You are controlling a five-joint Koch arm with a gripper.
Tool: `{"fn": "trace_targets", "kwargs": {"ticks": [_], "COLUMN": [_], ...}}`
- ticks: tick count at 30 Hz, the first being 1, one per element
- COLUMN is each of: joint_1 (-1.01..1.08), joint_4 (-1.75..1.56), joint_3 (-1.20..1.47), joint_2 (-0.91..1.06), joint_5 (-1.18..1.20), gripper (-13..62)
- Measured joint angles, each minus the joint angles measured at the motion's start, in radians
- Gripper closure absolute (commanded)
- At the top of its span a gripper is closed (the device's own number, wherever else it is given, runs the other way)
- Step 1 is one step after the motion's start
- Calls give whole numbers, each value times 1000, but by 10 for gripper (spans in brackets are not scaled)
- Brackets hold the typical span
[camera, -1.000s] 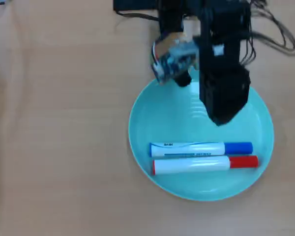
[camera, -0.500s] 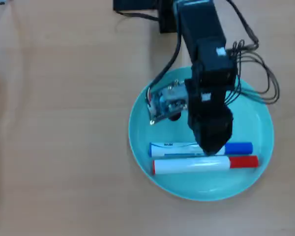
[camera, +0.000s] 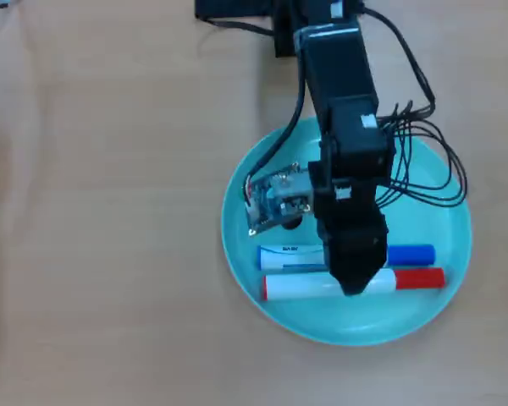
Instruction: Pick up the red pen.
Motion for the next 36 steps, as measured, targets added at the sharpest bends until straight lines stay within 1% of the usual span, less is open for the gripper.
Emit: {"fn": "trace_targets", "kwargs": {"ticks": [3, 16, 36], "joint_1": [2, 3, 3], "joint_4": [0, -9, -41], "joint_3": [0, 0, -21], "joint_2": [-2, -95, -166], "joint_5": [21, 198, 210], "gripper": [252, 250, 263]}}
